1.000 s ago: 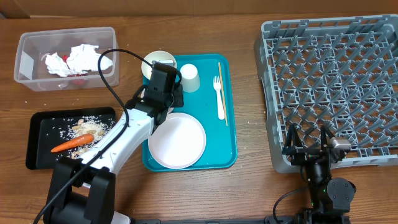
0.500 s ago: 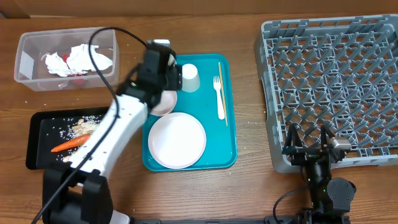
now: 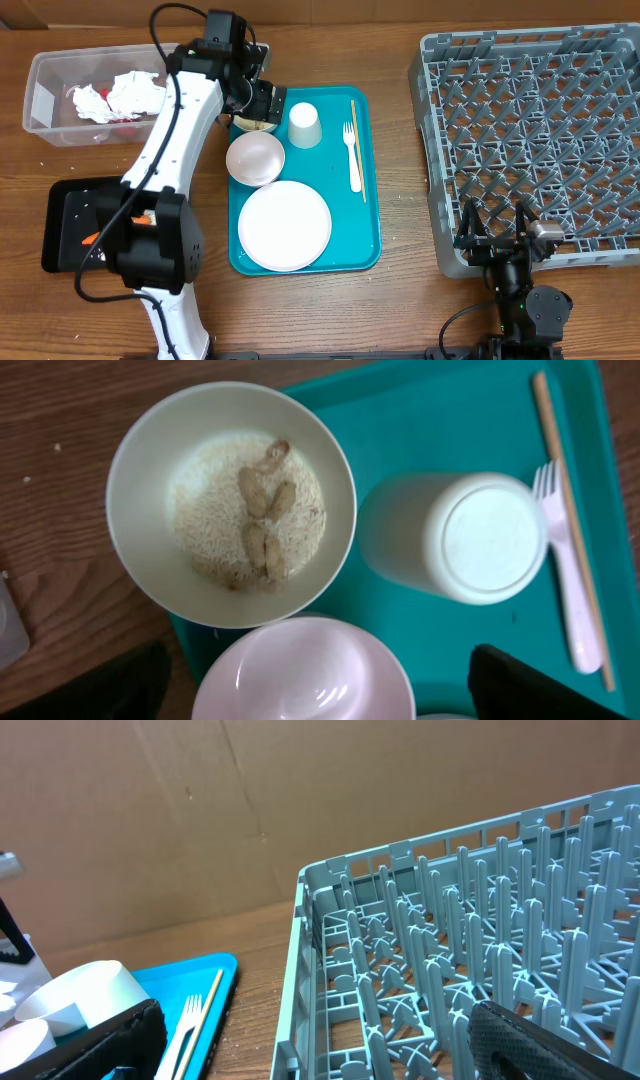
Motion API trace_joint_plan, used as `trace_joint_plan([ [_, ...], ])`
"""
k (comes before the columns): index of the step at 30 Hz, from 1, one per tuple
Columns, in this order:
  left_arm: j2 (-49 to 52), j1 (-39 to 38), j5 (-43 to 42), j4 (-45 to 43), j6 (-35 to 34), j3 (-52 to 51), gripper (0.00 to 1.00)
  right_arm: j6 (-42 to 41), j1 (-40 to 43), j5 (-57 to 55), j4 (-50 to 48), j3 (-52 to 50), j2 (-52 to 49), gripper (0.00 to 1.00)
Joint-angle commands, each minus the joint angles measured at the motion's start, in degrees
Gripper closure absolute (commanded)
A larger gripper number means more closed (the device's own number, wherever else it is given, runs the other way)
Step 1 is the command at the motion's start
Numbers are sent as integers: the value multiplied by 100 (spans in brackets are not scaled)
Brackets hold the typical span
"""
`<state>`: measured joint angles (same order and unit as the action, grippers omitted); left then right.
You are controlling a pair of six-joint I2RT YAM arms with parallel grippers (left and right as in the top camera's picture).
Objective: Sort waste into correct bins and load items into the dishwasher rack
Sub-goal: 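Grasp the upper white bowl with the left gripper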
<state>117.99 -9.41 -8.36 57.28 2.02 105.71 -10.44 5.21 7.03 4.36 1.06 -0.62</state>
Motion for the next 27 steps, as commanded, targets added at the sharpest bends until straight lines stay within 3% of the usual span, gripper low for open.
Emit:
trace_joint_plan([
  [1, 313, -15, -7, 118, 920, 160, 4, 44, 22, -55, -24, -61, 46, 0],
  [6, 647, -61, 415, -31, 1025, 160, 1, 44, 22, -55, -24, -61, 46, 0],
  [21, 1193, -306, 688, -619, 1388, 160, 5, 42, 22, -55, -24, -61, 46, 0],
  [27, 1198, -413, 859, -798, 1384, 160, 12, 44, 22, -55, -24, -61, 46, 0],
])
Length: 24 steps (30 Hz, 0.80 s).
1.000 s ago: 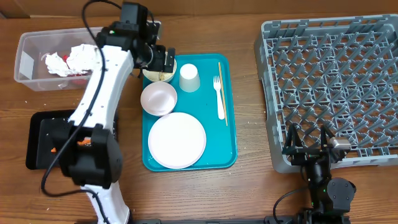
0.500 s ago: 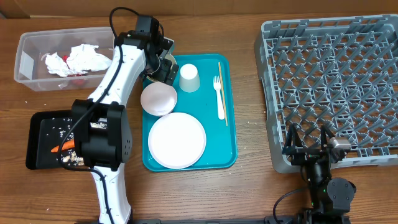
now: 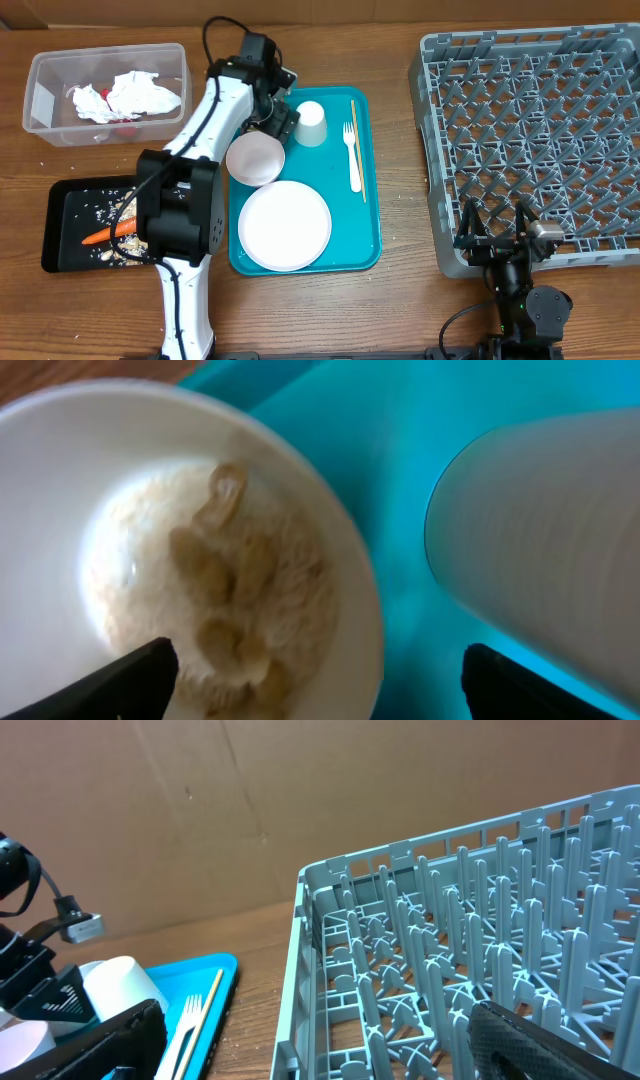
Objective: Sort waste into correct bins and load items into the dishwasher rack
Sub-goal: 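Grasp the upper white bowl with the left gripper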
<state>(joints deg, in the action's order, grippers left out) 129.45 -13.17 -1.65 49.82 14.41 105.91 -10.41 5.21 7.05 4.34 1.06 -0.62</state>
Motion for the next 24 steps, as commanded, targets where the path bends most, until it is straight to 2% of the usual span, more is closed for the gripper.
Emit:
trace_joint_plan([
  [1, 52, -35, 234, -61, 146, 140, 17, 39, 22, -57, -22, -61, 46, 0],
  [2, 52, -35, 269, -61, 146, 140, 23, 42, 22, -57, -22, -61, 46, 0],
  [4, 52, -26, 409, -55, 142, 140, 46, 42, 22, -57, -22, -61, 46, 0],
  [12, 44, -26, 527, -55, -203, 190, 85, 42, 22, -57, -22, -61, 46, 0],
  [16, -11, -37, 522, 155, -479, 555, 96, 39, 22, -57, -22, -61, 46, 0],
  [22, -22, -35, 518, 1303, -1158, 1908, 96, 39, 22, -57, -22, -61, 46, 0],
  [24, -26, -33, 442, 1858, -1578, 2496, 96, 39, 22, -57, -24, -61, 46, 0],
])
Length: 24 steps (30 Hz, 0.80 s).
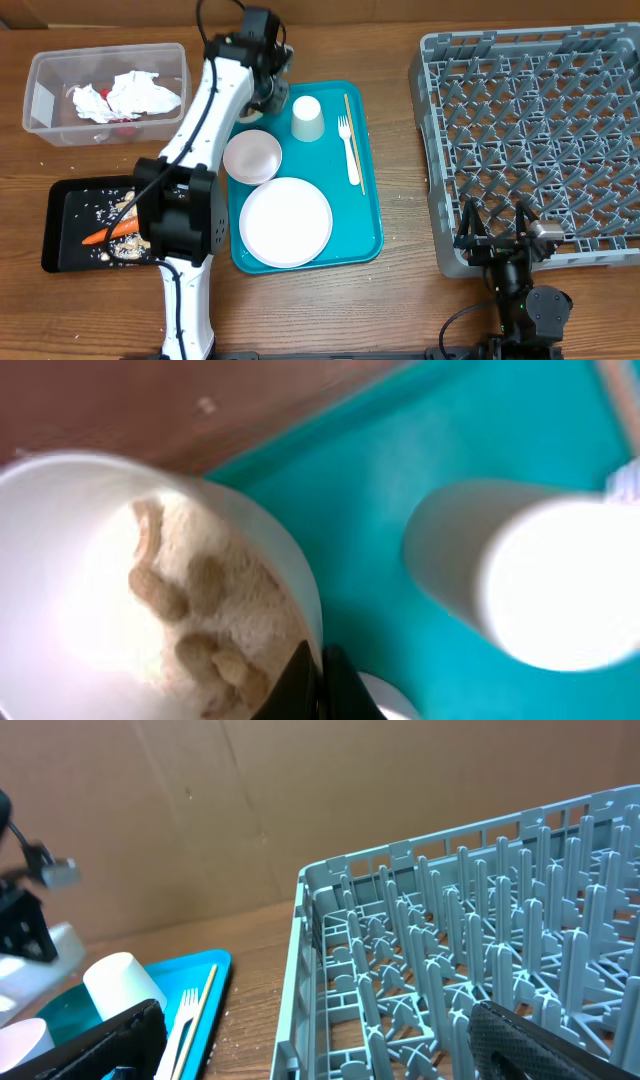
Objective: Sort waste into correct bins and load items into the dishwasher rack
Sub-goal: 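Grasp the upper white bowl with the left gripper, then tip the upper bowl over the black tray to empty scraps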
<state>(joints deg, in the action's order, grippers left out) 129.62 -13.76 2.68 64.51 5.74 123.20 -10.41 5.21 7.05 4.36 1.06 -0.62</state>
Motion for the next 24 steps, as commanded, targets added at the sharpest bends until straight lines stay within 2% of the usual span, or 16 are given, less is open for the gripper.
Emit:
trace_joint_plan([
  [1, -44, 28, -101, 710, -879, 1080, 96, 42, 22, -57, -24, -61, 46, 0],
  [4, -116, 46, -382, 1611, -1316, 1878, 96, 42, 22, -57, -24, -61, 46, 0],
  [5, -238, 98, -380, 2055, -1696, 2192, 96, 39, 22, -57, -24, -61, 46, 0],
  [8, -756, 391, -459, 2601, -2199, 2326, 96, 42, 22, -57, -24, -61, 46, 0],
  [14, -1366, 1115, -717, 3230, -2197, 2317, 96, 42, 22, -57, -24, -61, 46, 0],
  [19, -1869, 1864, -1700, 3230, -2116, 2037, 96, 42, 22, -57, -26, -61, 46, 0],
  [24, -2715, 2433, -1755, 3228, -2085, 800, 96, 42, 22, -59, -24, -61, 46, 0],
])
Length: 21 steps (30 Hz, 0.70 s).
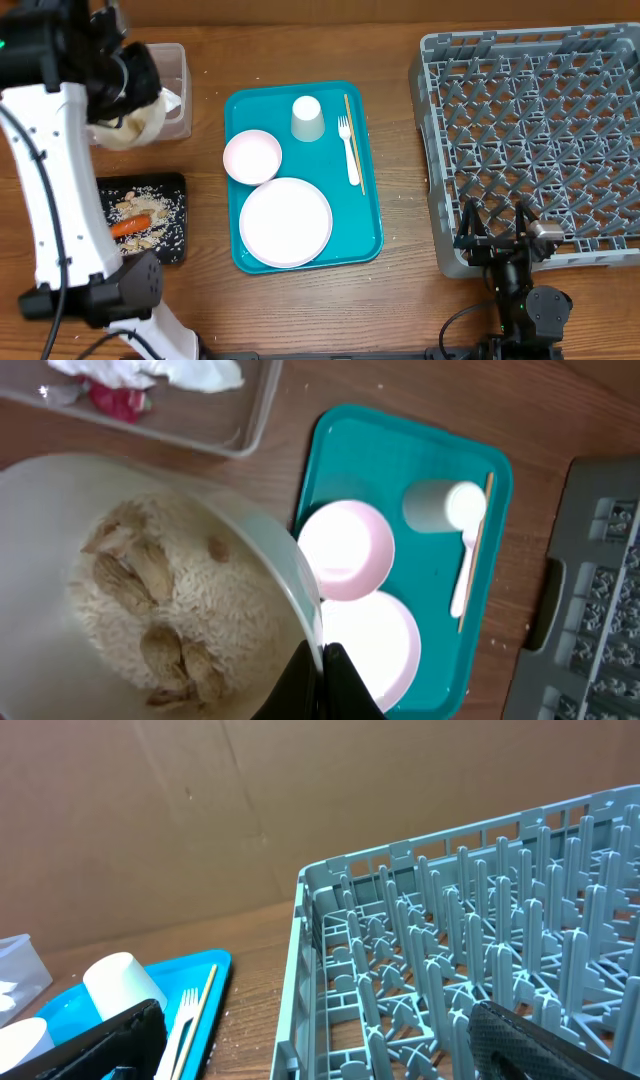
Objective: Sort waste into correct bins and load items into the dishwasher rack
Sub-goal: 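Tip the upper bowl over the black tray to empty scraps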
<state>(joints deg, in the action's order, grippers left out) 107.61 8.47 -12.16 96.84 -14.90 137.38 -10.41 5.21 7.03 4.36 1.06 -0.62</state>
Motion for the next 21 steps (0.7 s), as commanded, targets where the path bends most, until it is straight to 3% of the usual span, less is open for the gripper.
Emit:
trace_joint_plan([
  [1, -673, 317, -275, -35, 13, -909, 96, 42, 22, -55, -24, -61, 46, 0],
  [4, -933, 614, -610, -334, 221, -1561, 96, 42, 22, -55, -26, -61, 46, 0],
  [9, -960, 1298, -2385, -785, 1178, -2804, 96, 39, 22, -55, -24, -61, 46, 0],
  [14, -960, 2197, -3394, -1482, 1823, -4363, 96, 42, 22, -55, -24, -61, 46, 0],
  [17, -957, 2682, -3679, -1871, 1967, -5062, 96, 39, 22, -55, -24, -61, 46, 0],
  [21, -949, 3471, -4730, -2721, 2124, -6105, 96, 42, 22, -55, -24, -61, 46, 0],
])
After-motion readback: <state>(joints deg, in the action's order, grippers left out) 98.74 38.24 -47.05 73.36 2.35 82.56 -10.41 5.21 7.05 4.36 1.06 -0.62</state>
